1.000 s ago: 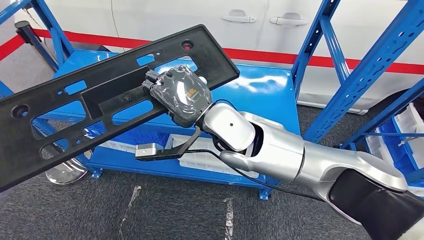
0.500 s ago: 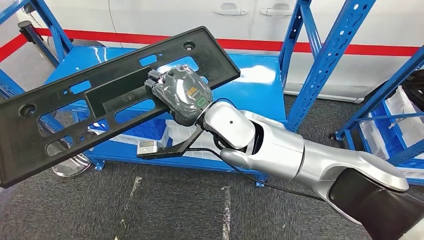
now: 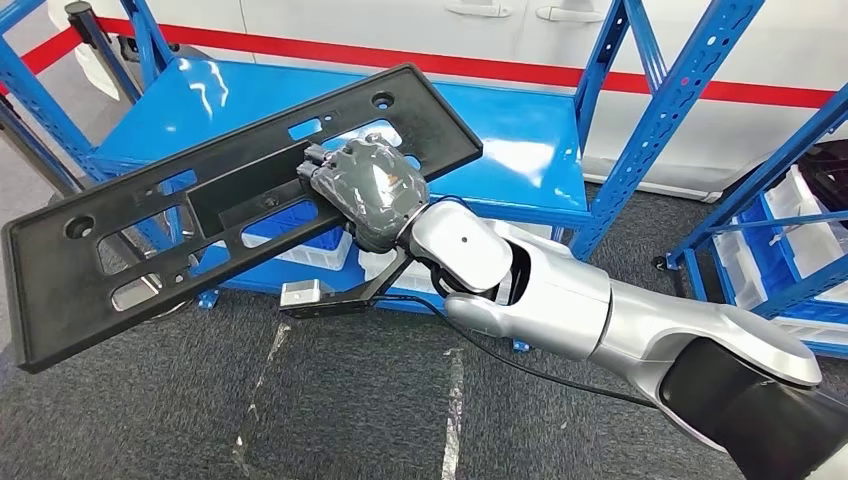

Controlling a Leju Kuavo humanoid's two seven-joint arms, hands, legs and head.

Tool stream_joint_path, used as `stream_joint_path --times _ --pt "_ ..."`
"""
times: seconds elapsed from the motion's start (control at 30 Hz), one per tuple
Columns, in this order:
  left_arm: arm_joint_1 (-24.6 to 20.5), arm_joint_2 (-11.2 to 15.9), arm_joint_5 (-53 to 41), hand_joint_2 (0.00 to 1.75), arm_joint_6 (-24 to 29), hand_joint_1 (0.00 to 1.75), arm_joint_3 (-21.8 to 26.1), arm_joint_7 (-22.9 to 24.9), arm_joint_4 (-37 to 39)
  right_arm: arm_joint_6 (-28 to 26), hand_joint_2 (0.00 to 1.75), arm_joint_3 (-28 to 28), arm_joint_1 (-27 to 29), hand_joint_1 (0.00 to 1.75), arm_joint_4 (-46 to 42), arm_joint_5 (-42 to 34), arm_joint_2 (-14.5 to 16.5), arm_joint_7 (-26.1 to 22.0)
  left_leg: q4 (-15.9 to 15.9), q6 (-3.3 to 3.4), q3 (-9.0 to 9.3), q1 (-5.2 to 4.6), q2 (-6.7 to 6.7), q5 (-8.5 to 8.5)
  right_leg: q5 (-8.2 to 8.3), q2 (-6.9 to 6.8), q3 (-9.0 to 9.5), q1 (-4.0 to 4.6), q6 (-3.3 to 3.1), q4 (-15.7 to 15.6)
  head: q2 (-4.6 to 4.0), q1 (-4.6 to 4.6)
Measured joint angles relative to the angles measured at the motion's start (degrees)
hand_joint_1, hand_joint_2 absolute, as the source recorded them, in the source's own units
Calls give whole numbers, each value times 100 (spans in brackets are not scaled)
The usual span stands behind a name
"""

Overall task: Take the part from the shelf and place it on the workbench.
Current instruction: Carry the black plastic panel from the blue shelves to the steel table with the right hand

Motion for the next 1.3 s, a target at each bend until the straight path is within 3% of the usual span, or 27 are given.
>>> stream_joint_path --times 0.03,0.07,0.1,0.17,0.23,0.3,0.37,0.4,0.47,0.53,0.57,0.6,0.63,0.7,0.73,0.8,0.87,0.9,0.93,0.97,1.03,1.07,1.1,1.13,1.17,1.23,1.3 --pt "8 1 -3 175 -1 0 1 1 0 14 175 0 3 175 7 -17 -2 3 11 18 -73 -18 3 52 -155 0 -59 3 -6 343 0 8" --pt "12 1 -7 175 -3 0 1 -1 0 24 175 0 8 175 14 -25 -5 8 25 26 -142 -39 4 95 -183 1 -46 13 -21 541 0 11" --pt "14 1 -10 175 -4 0 1 -2 0 32 175 0 14 175 21 -25 -8 14 42 33 -203 -62 2 131 -110 2 63 29 -52 545 0 13" --pt "13 0 -14 175 -13 0 1 -16 0 43 175 0 18 175 29 -14 -14 32 68 40 -295 -112 -8 193 160 8 523 93 -181 -7 0 14" --pt "11 -34 -19 175 -30 0 1 -36 8 47 175 0 4 175 30 -3 -12 47 73 23 -356 -136 -8 258 262 7 1012 169 -364 -774 0 -11" --pt "8 -63 -35 175 -51 0 2 -57 18 62 175 0 -15 175 33 -1 -6 52 41 -34 -403 -99 -1 352 268 8 1189 219 -434 -1137 0 -18" --pt "10 -54 -52 175 -63 0 3 -78 20 86 175 0 -21 175 41 -4 -5 58 -8 -99 -434 -59 -4 424 401 -3 1182 217 -406 -1275 0 22" --pt "12 -50 -57 175 -67 0 3 -84 21 96 175 0 -21 175 48 -13 -3 63 11 -131 -461 -57 -8 371 476 -15 1179 198 -395 -1351 0 38" --pt "17 -49 -56 175 -78 0 3 -68 23 102 175 0 -19 175 65 -60 5 69 388 -210 -599 -41 -15 -34 607 -48 1141 135 -377 -1468 0 34" --pt "21 -51 -43 175 -85 0 4 -24 24 127 175 0 -15 175 84 -115 9 65 1091 -302 -781 2 -15 -500 687 -59 1020 101 -364 -1435 0 25" --pt "22 -46 -37 175 -85 0 6 -3 24 154 175 2 -10 175 100 -134 9 62 1365 -349 -821 28 -14 -584 715 -67 940 74 -337 -1388 0 23" --pt "23 -39 -33 175 -85 0 8 12 24 180 175 5 -5 175 118 -146 9 58 1477 -400 -787 57 -12 -556 738 -75 851 40 -311 -1329 0 23" --pt "24 -32 -33 175 -85 0 9 20 24 201 175 9 -2 175 136 -153 9 56 1393 -454 -666 92 -9 -438 757 -81 759 -1 -282 -1262 0 23" --pt "16 -28 -45 175 -91 0 9 22 24 214 175 13 -1 175 165 -158 10 55 781 -588 -208 161 -10 -220 790 -84 563 -67 -205 -1108 0 16" --pt "8 -28 -51 175 -96 0 9 22 24 211 175 13 -4 175 173 -159 11 57 481 -601 -20 169 -23 -193 808 -82 479 -76 -161 -1041 0 12" --pt "-3 -31 -63 175 -106 0 9 31 24 207 175 13 -12 175 189 -160 12 60 208 -542 107 148 -54 -243 876 -71 380 -62 -68 -972 0 5" --pt "4 -30 -99 175 -112 0 9 58 24 203 175 14 -10 175 212 -153 9 65 214 -399 16 133 -55 -177 964 -62 341 -62 10 -982 0 11" --pt "0 -31 -124 175 -120 0 8 74 24 200 175 14 -5 175 224 -145 5 70 213 -325 -36 129 -46 -126 930 -62 306 -70 39 -966 0 12" --pt "-3 -31 -149 175 -126 0 7 83 24 198 175 15 3 175 234 -136 3 77 200 -249 -97 129 -35 -64 789 -60 255 -79 60 -875 0 18" --pt "-1 -31 -164 175 -132 0 6 89 24 196 175 16 9 175 245 -127 1 87 188 -183 -174 135 -23 8 526 -54 177 -80 71 -644 0 30" --pt "0 -30 -182 175 -134 0 5 93 24 195 175 17 15 175 261 -119 0 103 184 -118 -331 119 -12 145 -83 -36 18 -65 69 81 0 60" --pt "4 -30 -186 175 -134 0 5 95 24 195 175 17 19 175 271 -117 0 108 185 -103 -412 104 -11 210 -260 -27 -24 -53 57 438 0 72" --pt "5 -30 -189 175 -134 0 5 95 24 195 175 18 26 175 281 -117 -1 109 186 -93 -487 84 -11 269 -276 -19 15 -37 30 627 0 75" --pt "5 -29 -191 175 -135 0 5 94 24 195 175 21 33 175 295 -117 -2 110 185 -84 -560 60 -14 329 -187 -13 137 -12 -15 638 0 75" --pt "5 -30 -191 175 -136 0 5 92 24 195 175 23 36 175 308 -117 -3 110 182 -79 -627 36 -18 389 -44 -6 356 23 -85 436 0 74" --pt "-1 -48 -191 175 -140 0 5 84 29 194 175 26 23 175 322 -117 -2 110 173 -85 -722 6 -23 509 78 9 984 129 -269 -394 0 68" --pt "-2 -63 -193 175 -148 0 5 76 36 193 175 26 1 175 322 -117 4 107 114 -123 -748 15 -16 644 37 12 1390 205 -329 -1033 0 66"
